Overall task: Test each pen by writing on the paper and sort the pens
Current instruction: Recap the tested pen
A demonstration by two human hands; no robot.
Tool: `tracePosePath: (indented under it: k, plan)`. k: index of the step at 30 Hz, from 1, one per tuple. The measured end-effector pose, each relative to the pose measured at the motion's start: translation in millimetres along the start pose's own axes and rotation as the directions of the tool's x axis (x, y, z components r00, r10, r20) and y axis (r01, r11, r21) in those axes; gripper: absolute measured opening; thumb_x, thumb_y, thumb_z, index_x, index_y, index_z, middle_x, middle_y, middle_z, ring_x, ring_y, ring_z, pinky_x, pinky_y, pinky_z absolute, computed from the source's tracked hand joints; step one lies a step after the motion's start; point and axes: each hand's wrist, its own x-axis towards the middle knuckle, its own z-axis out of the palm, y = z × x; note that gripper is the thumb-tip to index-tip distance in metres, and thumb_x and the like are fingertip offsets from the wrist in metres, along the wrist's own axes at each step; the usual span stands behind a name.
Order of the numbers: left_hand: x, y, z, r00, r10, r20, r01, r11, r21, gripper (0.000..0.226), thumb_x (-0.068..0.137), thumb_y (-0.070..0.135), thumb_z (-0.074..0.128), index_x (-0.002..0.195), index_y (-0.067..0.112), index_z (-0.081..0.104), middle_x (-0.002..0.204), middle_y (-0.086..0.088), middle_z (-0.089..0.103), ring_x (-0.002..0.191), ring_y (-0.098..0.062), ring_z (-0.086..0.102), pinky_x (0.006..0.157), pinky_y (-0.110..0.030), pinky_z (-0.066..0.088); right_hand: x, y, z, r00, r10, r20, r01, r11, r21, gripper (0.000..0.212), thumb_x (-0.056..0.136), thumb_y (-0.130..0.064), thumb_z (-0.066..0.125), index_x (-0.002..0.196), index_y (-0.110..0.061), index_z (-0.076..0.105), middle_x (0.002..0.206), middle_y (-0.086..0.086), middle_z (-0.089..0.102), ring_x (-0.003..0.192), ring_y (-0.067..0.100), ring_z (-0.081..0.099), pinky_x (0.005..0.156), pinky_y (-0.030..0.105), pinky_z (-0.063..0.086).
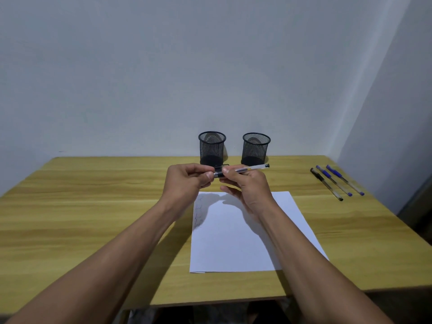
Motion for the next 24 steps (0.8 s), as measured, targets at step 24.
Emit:
tracePosePath:
  k: [24]
  plan:
    - [41.3,-12.6,83.7,0.992,0.03,0.122,-0.036,0.998,0.046,0.01,0.087,0.005,0.071,0.093,0.012,0.074,0.084,-0.007,0.071,0.08,-0.018,0.068,0.081,-0.03,0.058,-3.8,-55.3,-116.5,0.98,-0.194,-0.051,0.084,0.628,-0.774,0.004,0.085,-0.018,0.08,0.087,-0.019,0.083,0.08,-0.001,0.077,0.068,0.001,0.063,0.067,0.023,0.049]
